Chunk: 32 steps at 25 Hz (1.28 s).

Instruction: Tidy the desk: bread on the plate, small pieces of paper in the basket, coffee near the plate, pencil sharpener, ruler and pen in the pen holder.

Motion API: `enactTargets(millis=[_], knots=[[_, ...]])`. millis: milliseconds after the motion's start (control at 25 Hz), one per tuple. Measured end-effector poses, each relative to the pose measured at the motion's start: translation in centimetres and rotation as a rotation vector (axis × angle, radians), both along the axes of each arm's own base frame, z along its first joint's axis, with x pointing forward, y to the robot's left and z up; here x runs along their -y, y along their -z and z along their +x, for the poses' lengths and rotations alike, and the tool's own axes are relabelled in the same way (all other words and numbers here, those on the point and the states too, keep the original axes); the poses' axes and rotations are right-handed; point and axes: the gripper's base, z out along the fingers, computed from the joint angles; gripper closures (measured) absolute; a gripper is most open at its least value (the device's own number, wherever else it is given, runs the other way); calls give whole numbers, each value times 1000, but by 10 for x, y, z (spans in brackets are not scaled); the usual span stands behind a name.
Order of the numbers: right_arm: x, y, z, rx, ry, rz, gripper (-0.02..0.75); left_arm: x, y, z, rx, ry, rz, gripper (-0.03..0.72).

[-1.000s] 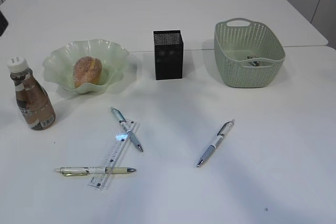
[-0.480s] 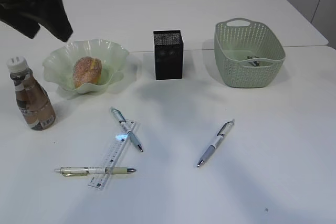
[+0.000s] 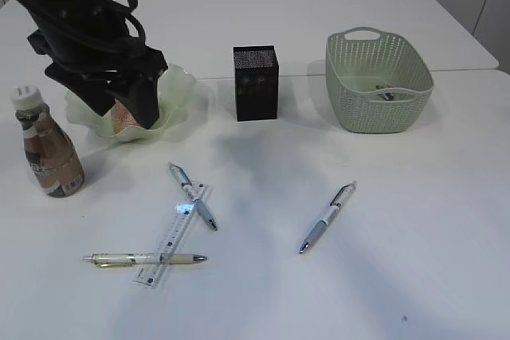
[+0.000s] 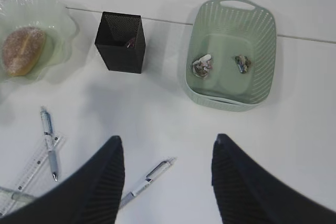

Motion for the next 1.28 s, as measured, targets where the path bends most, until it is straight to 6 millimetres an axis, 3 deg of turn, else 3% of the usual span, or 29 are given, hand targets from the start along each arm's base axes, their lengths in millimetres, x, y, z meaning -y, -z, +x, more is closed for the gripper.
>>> enactTargets(millis=[120, 280, 320, 640, 760, 1080, 1280], knots=[[1, 3, -4, -10, -26, -22, 315, 1, 5, 3, -9, 0, 10, 200], [8, 24, -21, -77, -68, -86, 315, 1, 5, 3, -8, 0, 9, 200], [14, 37, -34, -114, -67, -115, 315, 1, 5, 3, -8, 0, 9, 200], [30, 65, -61, -180, -47, -193, 315, 3, 12, 6, -25, -6, 17, 200], [31, 75, -64, -209, -48, -208, 315, 6, 24, 10, -58, -13, 21, 200], [27, 77, -66, -222, -90, -181, 315, 14, 66, 22, -162, -44, 48, 200], [18, 78, -69, -238, -238, -157, 315, 18, 90, 28, -212, -49, 71, 200]])
